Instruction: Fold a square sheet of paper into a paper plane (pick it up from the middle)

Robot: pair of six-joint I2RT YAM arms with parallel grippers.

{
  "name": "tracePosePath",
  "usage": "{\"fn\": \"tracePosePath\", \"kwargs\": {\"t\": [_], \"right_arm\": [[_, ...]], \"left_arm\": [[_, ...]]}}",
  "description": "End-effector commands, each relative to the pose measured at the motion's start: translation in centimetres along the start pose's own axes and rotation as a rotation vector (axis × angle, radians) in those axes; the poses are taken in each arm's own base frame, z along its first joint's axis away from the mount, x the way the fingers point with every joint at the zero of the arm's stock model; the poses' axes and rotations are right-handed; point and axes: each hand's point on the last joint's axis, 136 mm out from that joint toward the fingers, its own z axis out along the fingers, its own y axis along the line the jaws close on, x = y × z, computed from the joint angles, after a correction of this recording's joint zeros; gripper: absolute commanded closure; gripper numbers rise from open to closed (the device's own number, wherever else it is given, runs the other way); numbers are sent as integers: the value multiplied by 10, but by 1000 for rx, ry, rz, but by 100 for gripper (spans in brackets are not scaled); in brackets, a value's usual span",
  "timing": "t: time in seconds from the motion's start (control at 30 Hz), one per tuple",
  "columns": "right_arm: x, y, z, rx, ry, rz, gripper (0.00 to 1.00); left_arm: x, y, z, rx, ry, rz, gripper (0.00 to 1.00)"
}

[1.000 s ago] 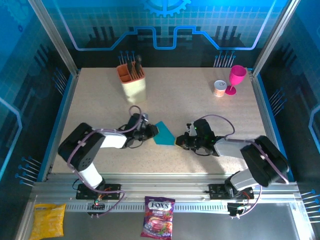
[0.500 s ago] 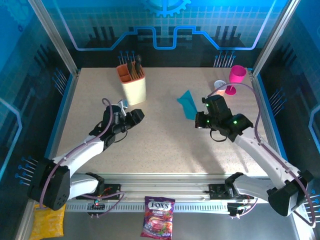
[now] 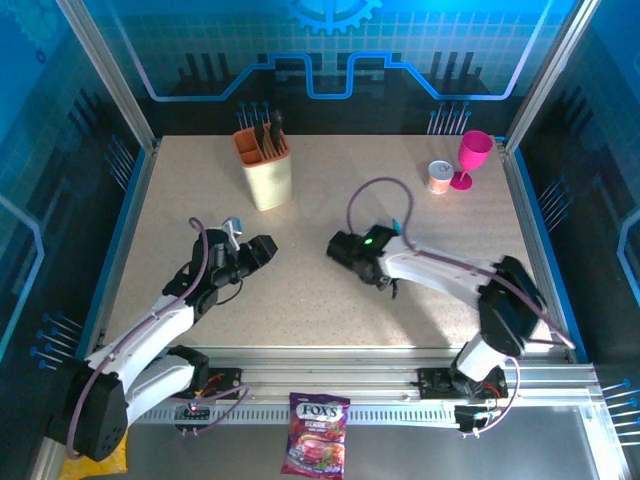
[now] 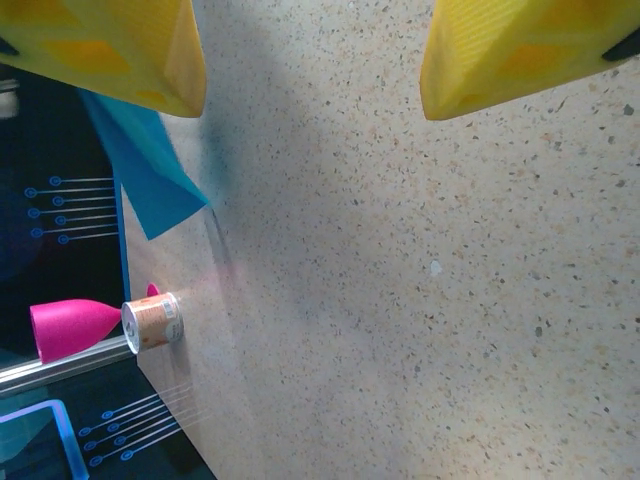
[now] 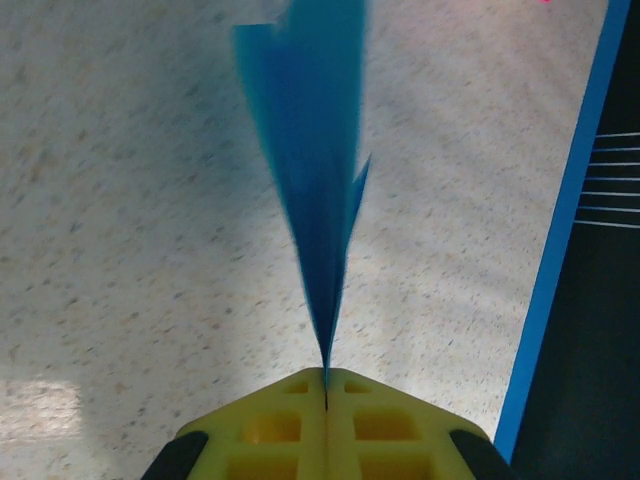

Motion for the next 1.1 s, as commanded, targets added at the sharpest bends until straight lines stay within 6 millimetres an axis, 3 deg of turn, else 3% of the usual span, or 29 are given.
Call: {"fn": "tracePosePath", "kwargs": {"t": [0.0,0.23,0.37,0.47,0.53,0.63,0.77,0.93,1.07], "right_arm": [[5,31,0,74,15,-79,100],[3,135,-5,20,28,-238,98],[-12,163,-29,-179,-11,-213,66],[-26,155,-50,-375,-42,-130,56],[-34,140,-58,-498,-53,-50,54],[-42,112,-56,-645,-56,84,53],[-45,78,-38,-805,-50,282,53],[-36,52,-7,-938,-24,502,54],[-22,45,15,-1007,14,638,54]], "left_arm": [[0,14,-8,-40,-17,-18,39],[-7,14,-23,-39,-55,-39,37],[-9,17,-25,-47,-52,-44,37],[-10,15,-26,-41,-44,-36,33],[-10,13,-27,-36,-37,-21,30],[-10,4,-25,-9,-12,0,26],[0,-14,-15,59,59,0,23],[45,-54,9,129,199,106,23],[93,-90,30,213,322,176,23]]}}
